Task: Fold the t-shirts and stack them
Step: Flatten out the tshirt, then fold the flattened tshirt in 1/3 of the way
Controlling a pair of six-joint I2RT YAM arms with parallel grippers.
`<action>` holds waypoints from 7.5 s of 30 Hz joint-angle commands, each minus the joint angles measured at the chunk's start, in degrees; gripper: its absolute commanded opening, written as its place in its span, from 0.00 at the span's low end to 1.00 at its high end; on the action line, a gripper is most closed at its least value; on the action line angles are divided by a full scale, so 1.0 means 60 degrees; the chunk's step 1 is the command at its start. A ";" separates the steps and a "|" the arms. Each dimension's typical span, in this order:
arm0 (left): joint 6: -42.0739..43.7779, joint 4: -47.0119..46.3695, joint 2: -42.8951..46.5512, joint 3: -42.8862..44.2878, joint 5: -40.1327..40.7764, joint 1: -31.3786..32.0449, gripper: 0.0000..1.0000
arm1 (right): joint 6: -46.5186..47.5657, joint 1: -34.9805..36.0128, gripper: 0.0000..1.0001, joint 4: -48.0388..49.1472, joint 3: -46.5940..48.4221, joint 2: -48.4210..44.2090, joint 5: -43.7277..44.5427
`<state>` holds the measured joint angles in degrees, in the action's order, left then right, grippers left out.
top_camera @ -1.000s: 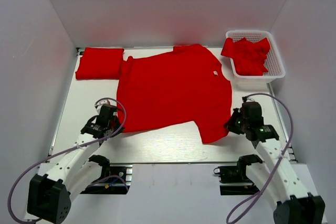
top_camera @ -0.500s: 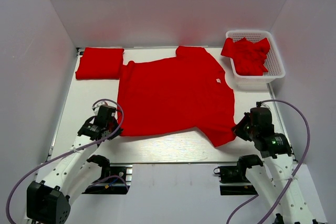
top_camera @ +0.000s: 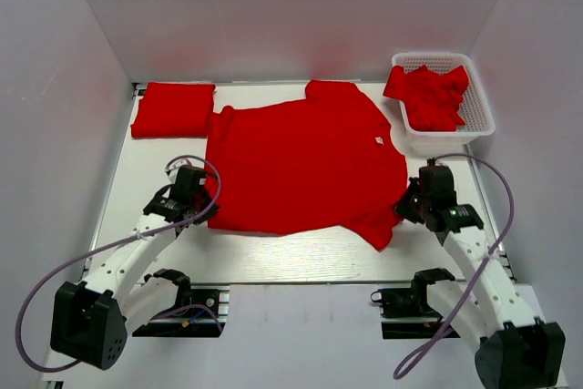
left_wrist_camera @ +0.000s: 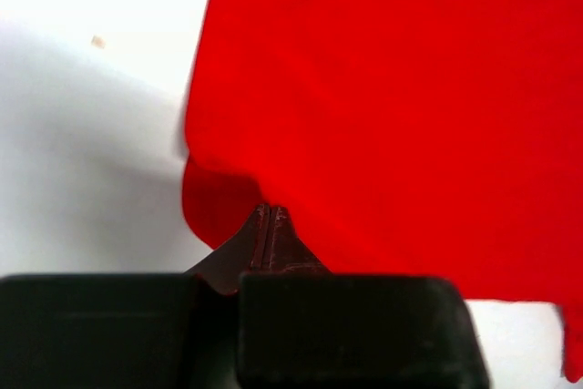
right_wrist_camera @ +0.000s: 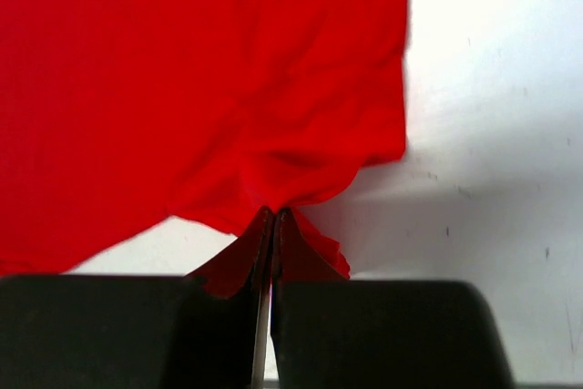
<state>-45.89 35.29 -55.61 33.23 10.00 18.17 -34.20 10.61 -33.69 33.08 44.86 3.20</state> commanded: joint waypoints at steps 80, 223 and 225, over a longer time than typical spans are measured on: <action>0.2345 -0.1280 -0.5495 0.4292 -0.1354 -0.0876 1.00 | 0.3180 -0.0245 0.90 0.3990 0.3965 0.7113 -0.1648; 0.1965 -0.1545 -0.2581 0.1068 -0.1198 -0.0597 1.00 | 0.1231 -0.0055 0.32 0.2965 -0.1075 0.2806 -0.2556; 0.1965 -0.1545 -0.2581 0.1068 -0.1198 -0.0597 1.00 | 0.1231 -0.0055 0.29 0.2905 -0.1089 0.2850 -0.2512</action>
<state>-34.70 26.89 -71.61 39.81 3.55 14.46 -26.57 9.89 -15.84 24.62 61.52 -13.32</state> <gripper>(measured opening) 0.997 0.299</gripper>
